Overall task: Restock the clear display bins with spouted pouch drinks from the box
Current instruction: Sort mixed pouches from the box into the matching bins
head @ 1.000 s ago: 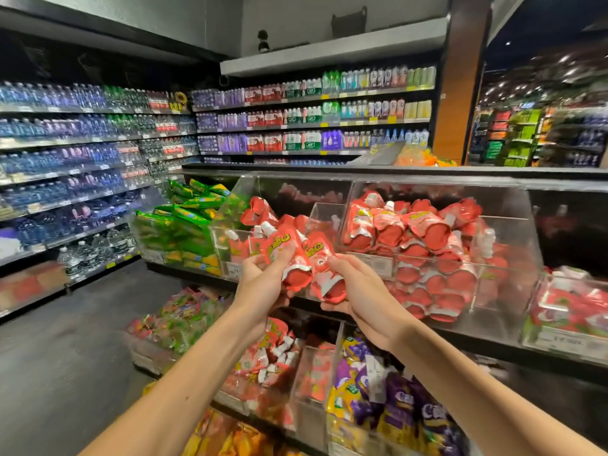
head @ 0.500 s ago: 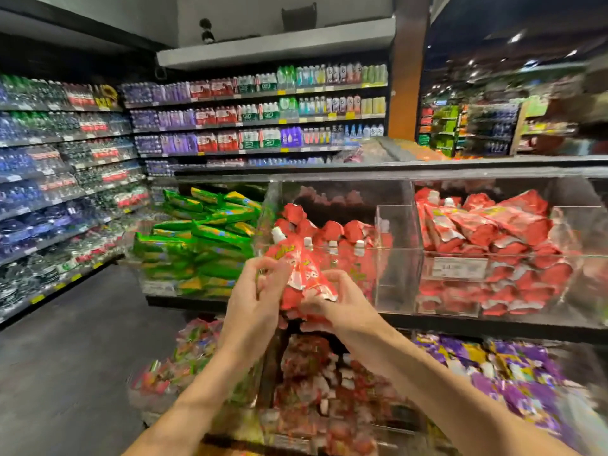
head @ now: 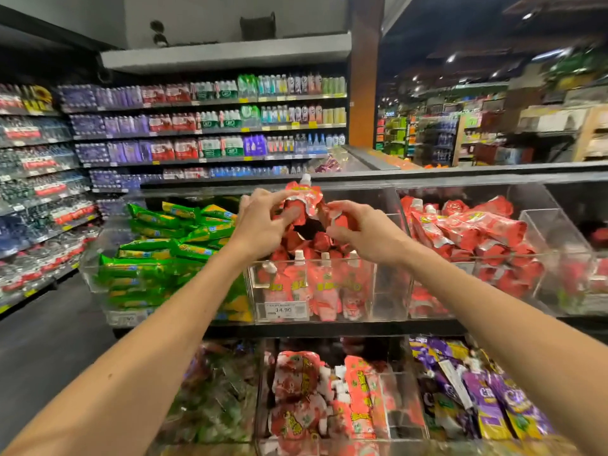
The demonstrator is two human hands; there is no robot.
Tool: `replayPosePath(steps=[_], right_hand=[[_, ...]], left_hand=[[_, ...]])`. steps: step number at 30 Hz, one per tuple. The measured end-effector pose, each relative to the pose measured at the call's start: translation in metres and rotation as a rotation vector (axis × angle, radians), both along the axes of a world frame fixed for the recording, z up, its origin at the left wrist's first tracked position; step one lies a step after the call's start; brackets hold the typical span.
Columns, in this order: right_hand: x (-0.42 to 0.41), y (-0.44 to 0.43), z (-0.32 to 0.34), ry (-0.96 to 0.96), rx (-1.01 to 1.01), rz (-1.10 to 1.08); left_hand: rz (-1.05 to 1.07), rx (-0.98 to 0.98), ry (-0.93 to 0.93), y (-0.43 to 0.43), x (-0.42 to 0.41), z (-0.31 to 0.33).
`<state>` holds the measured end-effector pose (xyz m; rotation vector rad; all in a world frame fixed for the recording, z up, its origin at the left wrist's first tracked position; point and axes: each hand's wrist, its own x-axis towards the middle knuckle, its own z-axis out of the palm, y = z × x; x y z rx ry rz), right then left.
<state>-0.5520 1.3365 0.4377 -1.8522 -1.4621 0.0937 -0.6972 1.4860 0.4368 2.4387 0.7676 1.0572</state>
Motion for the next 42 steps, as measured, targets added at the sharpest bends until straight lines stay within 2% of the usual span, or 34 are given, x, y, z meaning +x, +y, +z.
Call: replayPosePath(steps=[3, 7, 13, 17, 18, 20, 22, 25, 30, 35, 39, 42], right_hand=[[0.012, 0.019, -0.002, -0.283, -0.099, -0.081], [0.02, 0.044, -0.008, -0.488, -0.172, -0.164], [0.03, 0.056, -0.021, -0.51, -0.171, -0.262], [0.04, 0.064, -0.025, -0.496, -0.154, -0.311], [0.042, 0.067, -0.027, -0.49, -0.151, -0.311], [0.046, 0.075, -0.03, -0.488, -0.143, -0.304], [0.046, 0.082, -0.031, -0.482, -0.137, -0.304], [0.045, 0.094, -0.034, -0.491, -0.15, -0.309], [0.05, 0.108, -0.044, -0.458, -0.142, -0.315], [0.051, 0.107, -0.049, -0.432, -0.225, -0.278], [0.042, 0.094, -0.044, -0.415, -0.227, -0.256], [0.032, 0.076, -0.034, -0.325, -0.077, -0.26]], left_hand=[[0.075, 0.102, 0.099, 0.022, 0.015, -0.004], [0.051, 0.205, 0.149, 0.023, 0.029, -0.008], [0.054, 0.593, 0.263, 0.021, 0.028, -0.015], [0.041, 0.79, 0.205, 0.025, 0.028, -0.028], [0.058, 0.783, 0.181, 0.028, 0.03, -0.028], [0.105, 0.609, 0.165, 0.032, 0.036, -0.019], [0.166, 0.467, 0.241, 0.038, 0.045, -0.012], [0.208, 0.469, 0.397, 0.048, 0.058, -0.016], [0.262, 0.391, 0.477, 0.061, 0.076, -0.028], [0.319, 0.364, 0.611, 0.071, 0.087, -0.034], [0.262, 0.361, 0.533, 0.061, 0.086, -0.037], [0.094, 0.345, 0.326, 0.045, 0.072, -0.035]])
